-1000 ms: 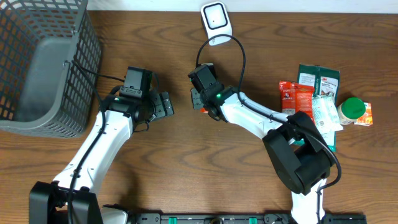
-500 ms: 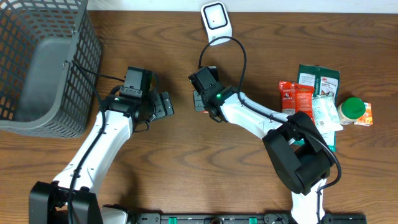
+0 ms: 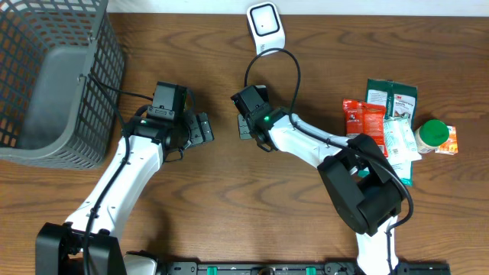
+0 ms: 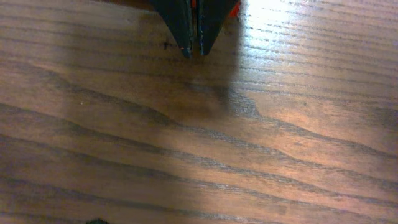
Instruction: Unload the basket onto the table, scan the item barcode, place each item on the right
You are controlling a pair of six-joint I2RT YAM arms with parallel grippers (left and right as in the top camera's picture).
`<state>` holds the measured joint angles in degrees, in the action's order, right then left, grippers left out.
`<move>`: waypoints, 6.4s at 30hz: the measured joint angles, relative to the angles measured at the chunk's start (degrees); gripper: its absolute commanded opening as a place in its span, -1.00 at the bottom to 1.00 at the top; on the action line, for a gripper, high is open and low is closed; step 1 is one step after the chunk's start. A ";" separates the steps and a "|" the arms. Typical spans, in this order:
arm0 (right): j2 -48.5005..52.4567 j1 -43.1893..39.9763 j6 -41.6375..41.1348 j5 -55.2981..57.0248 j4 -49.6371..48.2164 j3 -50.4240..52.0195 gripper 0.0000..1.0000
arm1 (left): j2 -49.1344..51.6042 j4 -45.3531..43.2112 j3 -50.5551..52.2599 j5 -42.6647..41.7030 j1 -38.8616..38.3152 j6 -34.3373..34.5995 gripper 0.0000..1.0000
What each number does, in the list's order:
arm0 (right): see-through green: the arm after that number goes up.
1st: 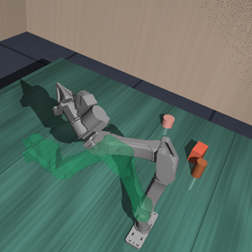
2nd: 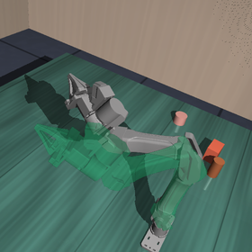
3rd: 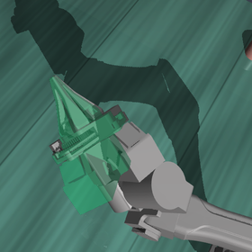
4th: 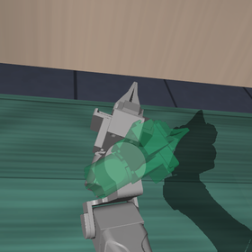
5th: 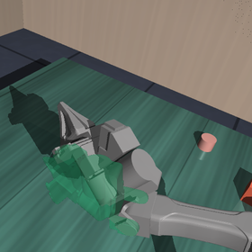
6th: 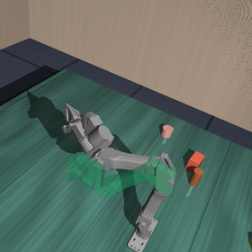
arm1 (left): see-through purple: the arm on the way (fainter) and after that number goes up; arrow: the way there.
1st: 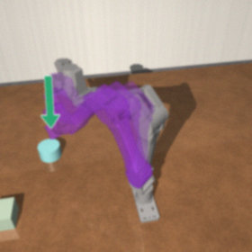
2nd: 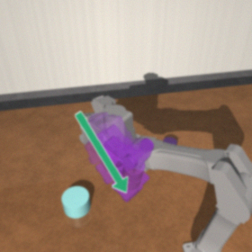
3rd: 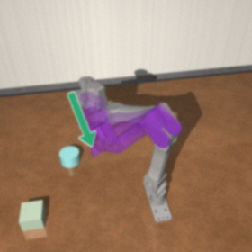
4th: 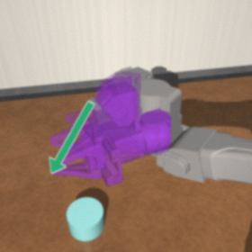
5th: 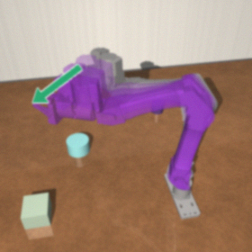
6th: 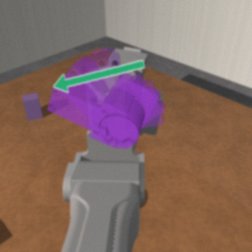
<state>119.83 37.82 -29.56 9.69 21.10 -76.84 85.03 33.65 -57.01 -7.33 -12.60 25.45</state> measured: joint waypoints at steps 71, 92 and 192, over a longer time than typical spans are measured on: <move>-2.08 -9.38 9.60 -1.95 30.71 -7.02 -0.41 | 0.00 0.00 0.00 0.00 0.00 0.00 0.88; -2.93 -9.35 -2.93 -9.16 32.81 -1.44 0.28 | 0.00 0.00 0.00 0.00 0.00 0.00 0.88; -17.73 -16.02 17.40 -12.00 62.66 -30.80 -0.98 | 0.00 0.02 0.09 0.00 0.00 0.00 0.88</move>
<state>102.10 21.80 -12.16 -2.31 83.77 -107.63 85.03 33.67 -56.93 -7.33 -12.60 25.45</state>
